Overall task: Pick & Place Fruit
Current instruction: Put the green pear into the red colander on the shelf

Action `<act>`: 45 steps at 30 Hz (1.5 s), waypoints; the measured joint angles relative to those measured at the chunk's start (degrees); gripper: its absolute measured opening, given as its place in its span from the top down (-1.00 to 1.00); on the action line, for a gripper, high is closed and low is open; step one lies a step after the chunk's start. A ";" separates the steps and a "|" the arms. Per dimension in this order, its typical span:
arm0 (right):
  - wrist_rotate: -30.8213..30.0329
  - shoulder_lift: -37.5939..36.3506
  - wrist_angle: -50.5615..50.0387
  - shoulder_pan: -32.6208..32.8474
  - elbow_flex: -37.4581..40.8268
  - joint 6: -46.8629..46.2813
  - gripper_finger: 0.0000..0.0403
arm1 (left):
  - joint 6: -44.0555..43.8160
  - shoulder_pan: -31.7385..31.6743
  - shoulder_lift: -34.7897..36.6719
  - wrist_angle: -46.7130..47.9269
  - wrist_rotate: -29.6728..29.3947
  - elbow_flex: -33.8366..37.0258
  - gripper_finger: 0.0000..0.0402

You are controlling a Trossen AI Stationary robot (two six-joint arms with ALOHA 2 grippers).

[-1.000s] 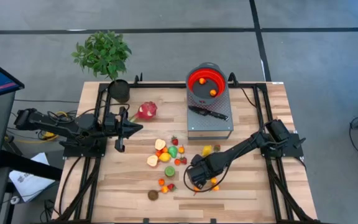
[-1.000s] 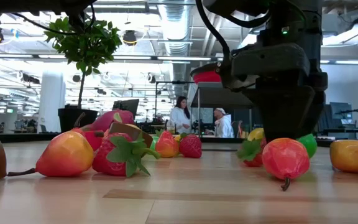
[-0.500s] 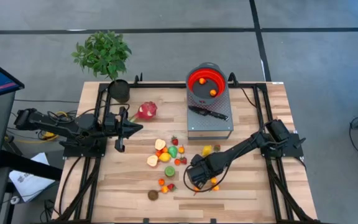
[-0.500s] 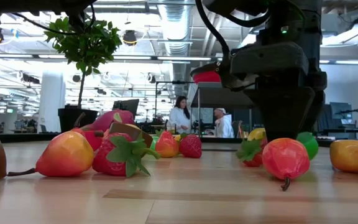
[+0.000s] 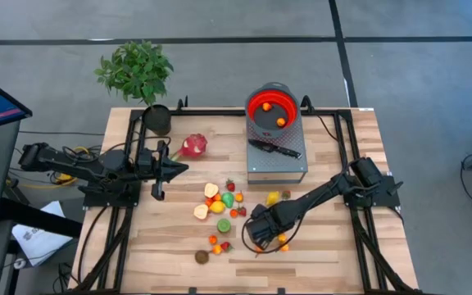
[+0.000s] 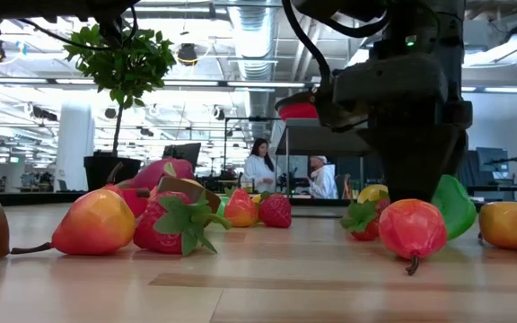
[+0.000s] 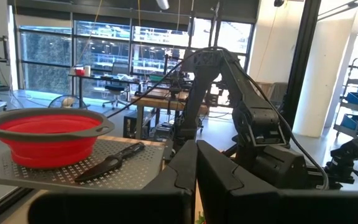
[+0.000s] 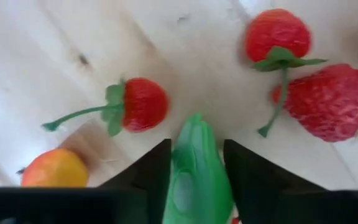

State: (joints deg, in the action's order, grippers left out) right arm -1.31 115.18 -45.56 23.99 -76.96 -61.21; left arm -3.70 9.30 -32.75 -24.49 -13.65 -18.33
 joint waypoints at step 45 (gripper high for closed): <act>-1.94 -0.09 -5.20 -0.04 -7.31 6.29 0.62 | 0.00 0.00 0.02 0.00 0.00 0.00 0.99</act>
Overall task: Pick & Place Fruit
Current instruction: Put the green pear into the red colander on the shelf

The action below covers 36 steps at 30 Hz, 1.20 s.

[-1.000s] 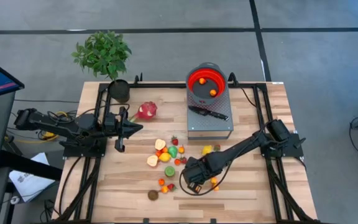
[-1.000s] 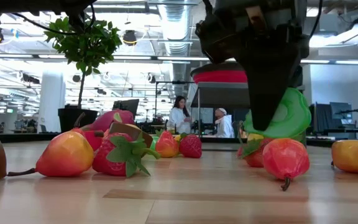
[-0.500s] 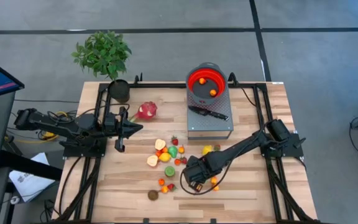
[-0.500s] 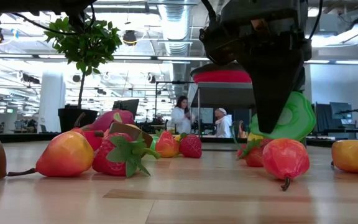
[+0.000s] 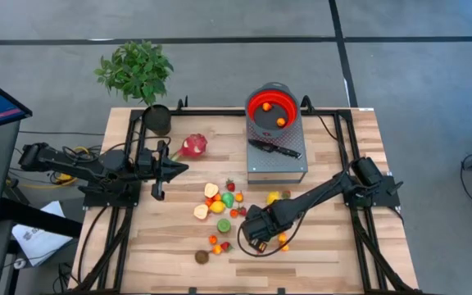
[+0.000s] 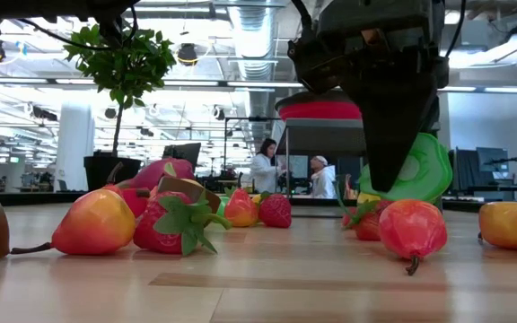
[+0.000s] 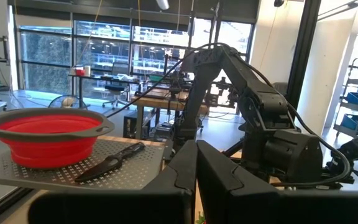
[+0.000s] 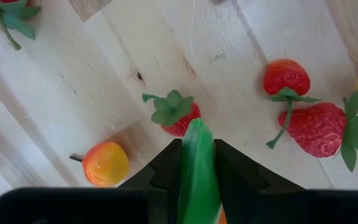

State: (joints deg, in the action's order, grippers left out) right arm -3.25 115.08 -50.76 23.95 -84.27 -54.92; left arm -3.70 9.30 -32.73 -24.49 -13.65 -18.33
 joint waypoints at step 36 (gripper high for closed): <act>-9.99 -0.08 -25.60 -3.22 -23.00 14.76 0.66 | 0.00 0.00 0.00 -0.02 0.00 0.00 0.99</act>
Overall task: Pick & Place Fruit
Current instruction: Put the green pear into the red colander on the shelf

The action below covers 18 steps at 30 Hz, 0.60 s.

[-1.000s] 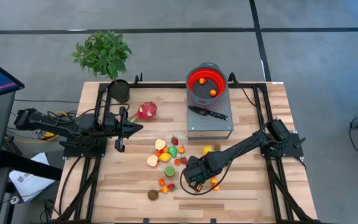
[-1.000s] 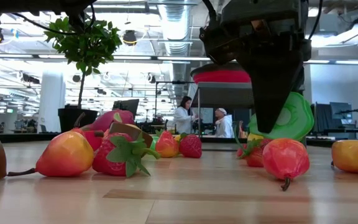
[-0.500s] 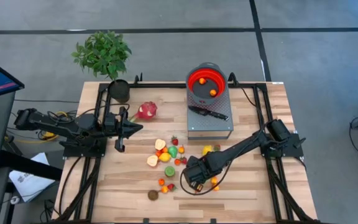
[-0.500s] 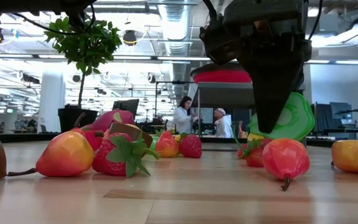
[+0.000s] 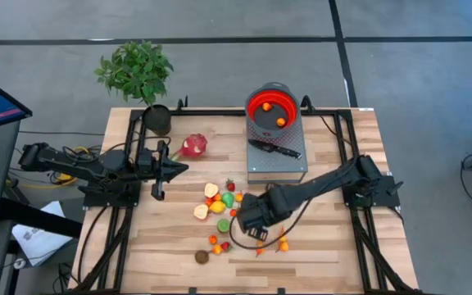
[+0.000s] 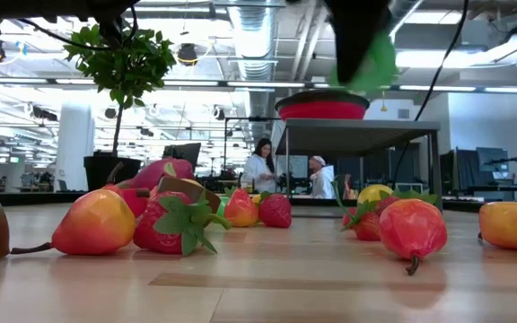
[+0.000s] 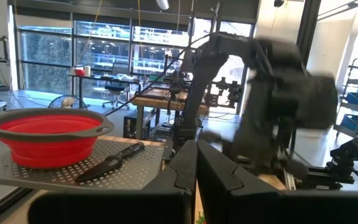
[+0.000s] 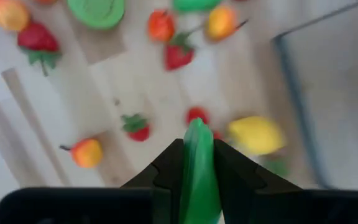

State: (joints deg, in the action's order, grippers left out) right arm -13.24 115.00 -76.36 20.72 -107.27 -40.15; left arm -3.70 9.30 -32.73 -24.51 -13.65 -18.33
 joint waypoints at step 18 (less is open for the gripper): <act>-11.97 -11.14 -10.97 -19.82 -17.81 28.54 0.67 | 0.00 0.00 0.00 0.04 0.02 0.00 0.99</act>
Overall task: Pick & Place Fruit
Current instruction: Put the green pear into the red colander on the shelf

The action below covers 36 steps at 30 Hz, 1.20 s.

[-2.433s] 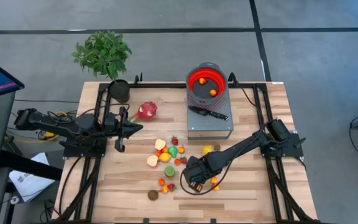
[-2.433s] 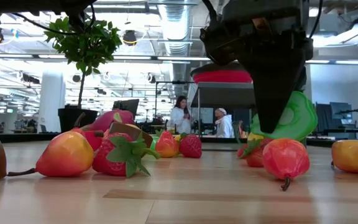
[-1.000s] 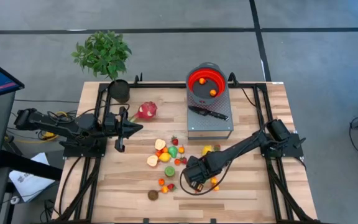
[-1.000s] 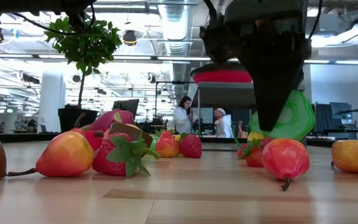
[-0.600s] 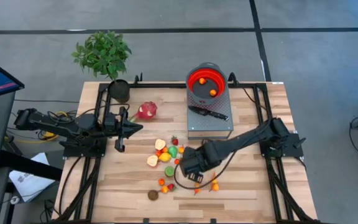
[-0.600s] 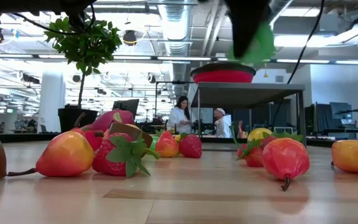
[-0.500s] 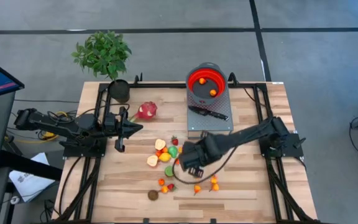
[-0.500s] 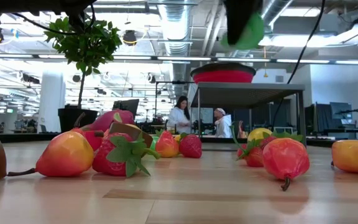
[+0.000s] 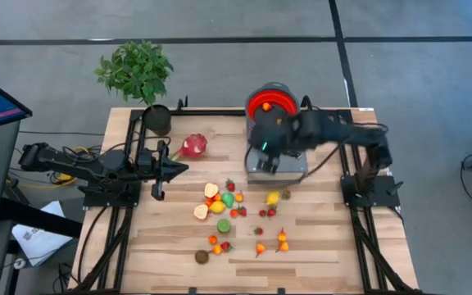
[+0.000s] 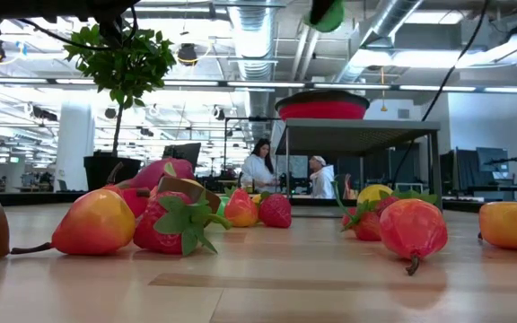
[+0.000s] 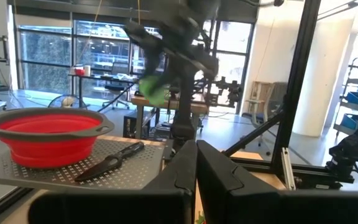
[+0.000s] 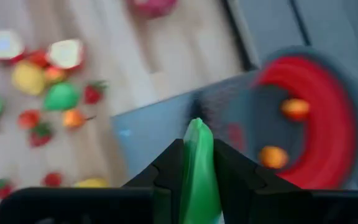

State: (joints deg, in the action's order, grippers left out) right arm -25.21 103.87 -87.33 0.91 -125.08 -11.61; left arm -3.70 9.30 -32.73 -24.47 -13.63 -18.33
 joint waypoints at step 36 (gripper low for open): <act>21.20 12.77 7.70 -38.01 -0.02 31.54 0.67 | 0.85 0.00 0.00 0.00 -0.02 0.00 0.99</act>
State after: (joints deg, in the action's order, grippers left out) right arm -4.01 116.64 -79.63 -37.10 -125.10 19.93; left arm -2.85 9.30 -32.73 -24.47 -13.65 -18.33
